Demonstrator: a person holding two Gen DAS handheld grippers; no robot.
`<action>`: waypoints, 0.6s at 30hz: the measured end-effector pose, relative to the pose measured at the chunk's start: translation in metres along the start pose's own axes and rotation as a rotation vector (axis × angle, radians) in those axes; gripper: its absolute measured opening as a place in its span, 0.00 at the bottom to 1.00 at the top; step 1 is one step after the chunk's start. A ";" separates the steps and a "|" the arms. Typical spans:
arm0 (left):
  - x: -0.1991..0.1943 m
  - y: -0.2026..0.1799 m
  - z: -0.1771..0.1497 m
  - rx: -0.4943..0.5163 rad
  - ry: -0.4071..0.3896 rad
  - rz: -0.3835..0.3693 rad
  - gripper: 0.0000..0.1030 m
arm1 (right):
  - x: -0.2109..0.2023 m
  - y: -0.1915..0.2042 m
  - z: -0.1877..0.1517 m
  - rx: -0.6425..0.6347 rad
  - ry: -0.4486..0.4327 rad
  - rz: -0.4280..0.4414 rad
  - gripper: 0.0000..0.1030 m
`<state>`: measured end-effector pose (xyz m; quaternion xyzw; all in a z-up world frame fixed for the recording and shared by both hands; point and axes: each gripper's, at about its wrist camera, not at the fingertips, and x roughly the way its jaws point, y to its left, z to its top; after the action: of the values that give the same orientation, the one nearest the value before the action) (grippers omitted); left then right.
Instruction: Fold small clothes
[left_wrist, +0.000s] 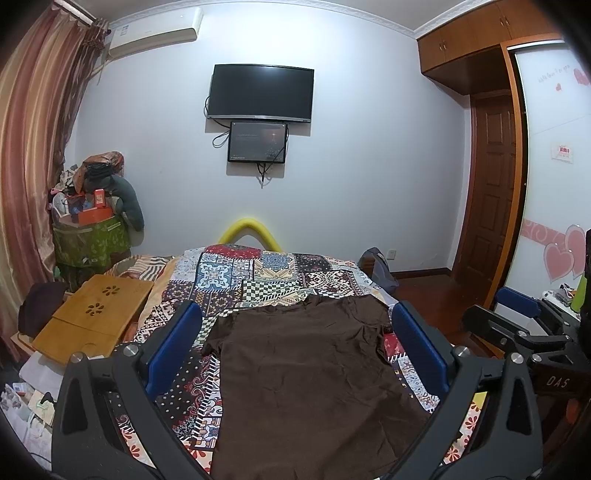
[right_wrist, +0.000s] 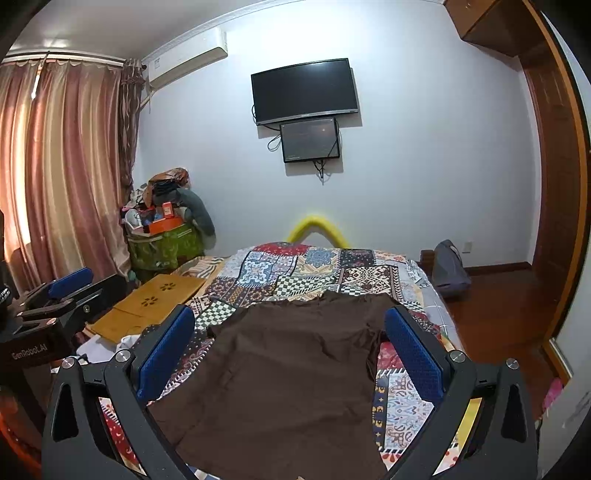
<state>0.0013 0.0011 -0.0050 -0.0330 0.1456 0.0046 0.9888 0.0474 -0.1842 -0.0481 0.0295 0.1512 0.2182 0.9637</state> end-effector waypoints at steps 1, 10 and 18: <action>-0.002 0.001 0.000 0.000 -0.001 0.000 1.00 | -0.001 0.000 0.000 0.000 0.000 -0.001 1.00; -0.002 -0.001 0.001 -0.003 0.000 0.000 1.00 | 0.001 0.000 0.001 0.002 0.001 -0.002 1.00; -0.002 -0.001 0.002 -0.002 -0.001 0.001 1.00 | 0.001 -0.001 0.002 0.002 0.000 -0.002 1.00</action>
<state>-0.0001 0.0006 -0.0024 -0.0338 0.1453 0.0050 0.9888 0.0490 -0.1843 -0.0468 0.0302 0.1514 0.2170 0.9639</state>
